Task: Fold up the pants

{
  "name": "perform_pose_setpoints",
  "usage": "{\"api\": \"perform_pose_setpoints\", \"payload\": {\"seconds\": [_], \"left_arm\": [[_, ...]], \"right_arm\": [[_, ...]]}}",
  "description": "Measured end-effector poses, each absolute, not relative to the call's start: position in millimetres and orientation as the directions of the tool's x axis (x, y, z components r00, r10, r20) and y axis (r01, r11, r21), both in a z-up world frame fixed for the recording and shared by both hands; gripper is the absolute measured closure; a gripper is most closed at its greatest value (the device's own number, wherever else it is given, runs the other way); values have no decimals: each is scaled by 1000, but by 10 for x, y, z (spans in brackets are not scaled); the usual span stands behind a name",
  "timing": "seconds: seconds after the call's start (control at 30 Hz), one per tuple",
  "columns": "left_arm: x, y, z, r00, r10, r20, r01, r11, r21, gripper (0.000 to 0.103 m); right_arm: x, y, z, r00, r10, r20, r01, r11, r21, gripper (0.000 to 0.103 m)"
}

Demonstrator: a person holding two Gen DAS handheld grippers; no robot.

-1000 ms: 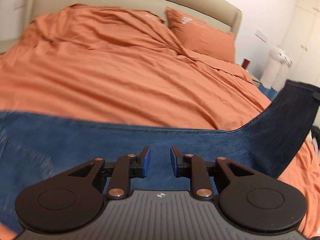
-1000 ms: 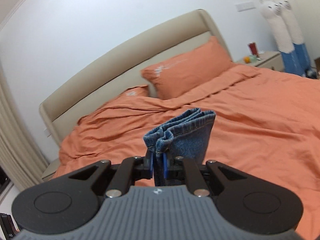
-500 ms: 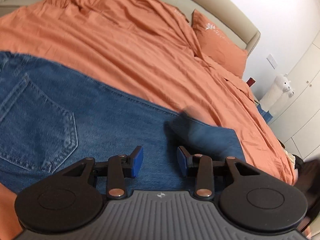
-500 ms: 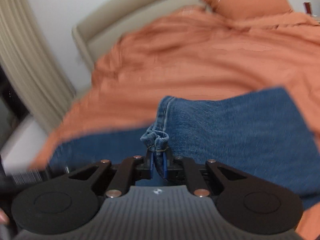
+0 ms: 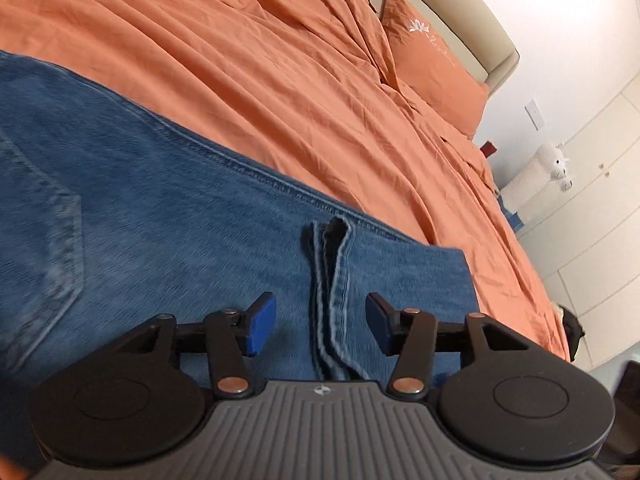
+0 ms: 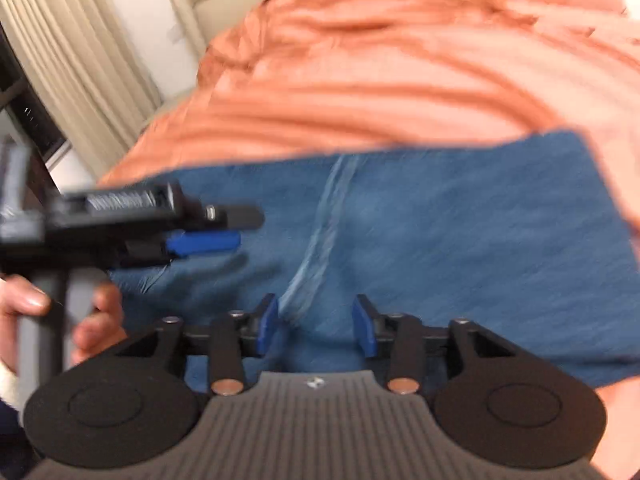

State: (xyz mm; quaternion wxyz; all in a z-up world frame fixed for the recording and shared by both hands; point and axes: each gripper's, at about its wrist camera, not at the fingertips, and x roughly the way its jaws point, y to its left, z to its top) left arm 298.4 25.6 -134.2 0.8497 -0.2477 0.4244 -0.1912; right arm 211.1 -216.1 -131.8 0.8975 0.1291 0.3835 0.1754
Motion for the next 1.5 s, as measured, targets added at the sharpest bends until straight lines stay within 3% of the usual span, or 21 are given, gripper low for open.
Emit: {"api": "perform_pose_setpoints", "payload": {"seconds": [0.17, 0.3, 0.33, 0.37, 0.4, 0.47, 0.5, 0.63, 0.77, 0.93, 1.07, 1.33, 1.5], "left_arm": [[3291, 98, -1550, 565, -544, -620, 108, 794, -598, 39], [3444, 50, -1694, 580, -541, -609, 93, 787, -610, 39], [3464, 31, -1713, 582, -544, -605, 103, 787, -609, 41], [3471, 14, -1719, 586, -542, -602, 110, 790, -604, 47], [3474, -3, -1718, 590, -545, -596, 120, 789, -602, 67], [3446, -39, -1690, 592, -559, -581, 159, 787, -595, 93], [3404, -53, -1642, 613, -549, -568, 186, 799, -572, 97], [3326, -90, -1499, 646, -545, -535, 240, 810, -535, 97], [3407, -140, -1638, 615, -496, -613, 205, 851, -484, 98], [3440, -146, -1714, 592, -489, -641, 201, 859, -470, 97], [3403, -136, -1661, 591, -476, -651, 199, 868, -454, 85], [2938, -64, -1255, 575, -484, -659, 217, 867, -448, 80], [2690, -280, -1143, 542, -463, -701, 257, 886, -386, 80]], "right_arm": [[2127, -2752, -1242, 774, 201, -600, -91, 974, 209, 62], [2255, -3213, -1370, 808, 139, -572, -2, 972, 233, 86], [2340, -3315, -1413, 807, 130, -575, 24, 967, 252, 87], [2444, -3395, -1448, 805, 123, -580, 48, 962, 270, 91], [2535, -3472, -1475, 804, 118, -583, 67, 956, 284, 95], [2724, -3557, -1508, 810, 110, -576, 81, 952, 295, 96], [2805, -3591, -1518, 811, 105, -576, 84, 953, 292, 99], [3111, -3607, -1629, 809, 74, -583, 84, 967, 239, 102], [3327, -3729, -1902, 779, 63, -624, 124, 960, 252, 103], [3425, -3679, -2114, 752, 48, -657, 129, 967, 219, 103], [3391, -3648, -2062, 757, 31, -653, 130, 972, 196, 103], [2670, -3917, -1454, 732, 83, -676, 109, 965, 237, 98], [2118, -3880, -1457, 677, 111, -728, 91, 968, 233, 98]]}}
